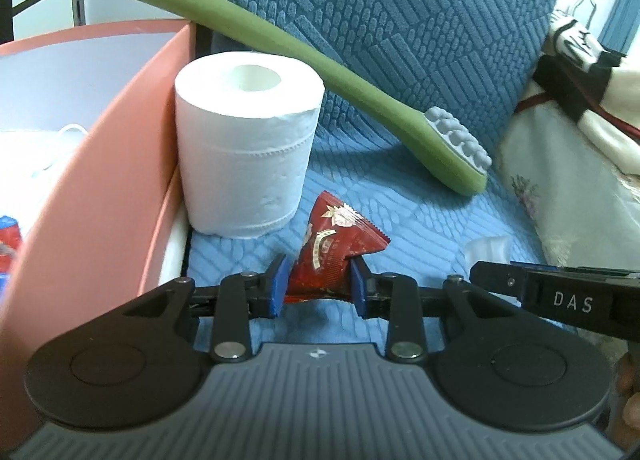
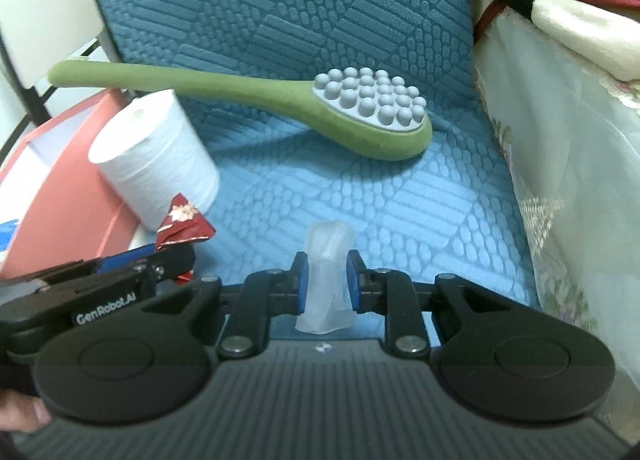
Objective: Organize soft objects
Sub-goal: 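Lift and carry the candy packet with the left gripper and the cup with the right gripper over the box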
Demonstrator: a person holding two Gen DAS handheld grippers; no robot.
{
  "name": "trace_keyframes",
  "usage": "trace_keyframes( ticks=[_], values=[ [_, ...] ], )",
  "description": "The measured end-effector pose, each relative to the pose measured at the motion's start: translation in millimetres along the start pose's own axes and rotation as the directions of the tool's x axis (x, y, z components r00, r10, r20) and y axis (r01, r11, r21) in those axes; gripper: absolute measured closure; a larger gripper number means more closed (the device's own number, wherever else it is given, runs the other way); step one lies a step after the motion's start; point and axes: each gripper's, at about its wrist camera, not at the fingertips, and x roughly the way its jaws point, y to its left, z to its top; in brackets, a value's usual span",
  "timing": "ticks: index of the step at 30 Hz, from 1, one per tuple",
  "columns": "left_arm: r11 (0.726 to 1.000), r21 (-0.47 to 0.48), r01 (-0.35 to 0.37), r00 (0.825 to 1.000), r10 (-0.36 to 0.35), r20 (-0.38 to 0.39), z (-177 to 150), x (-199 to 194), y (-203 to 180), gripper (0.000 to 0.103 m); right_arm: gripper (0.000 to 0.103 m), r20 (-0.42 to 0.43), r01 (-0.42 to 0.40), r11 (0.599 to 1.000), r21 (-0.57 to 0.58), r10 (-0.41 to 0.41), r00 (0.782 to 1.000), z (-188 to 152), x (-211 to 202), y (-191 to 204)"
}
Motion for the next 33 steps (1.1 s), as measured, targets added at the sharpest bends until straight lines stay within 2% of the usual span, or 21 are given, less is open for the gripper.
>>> trace_keyframes(
  ticks=[16, 23, 33],
  values=[
    [0.997, -0.013, 0.075, 0.997, -0.075, -0.033, -5, -80, 4, 0.066, 0.079, -0.028, -0.031, 0.999, 0.016, 0.032, 0.999, -29, -75, 20],
    [0.997, -0.015, 0.08, 0.996, -0.081, -0.034, 12, -120, 4, 0.066, 0.079, 0.001, -0.049, 0.999, -0.019, 0.049, 0.999, -15, -109, 39],
    [0.999, 0.011, 0.048, 0.999, -0.048, 0.004, 56, -184, 10, 0.066, 0.079, 0.076, -0.084, 0.994, -0.075, 0.09, 0.993, 30, -157, 70]
  ],
)
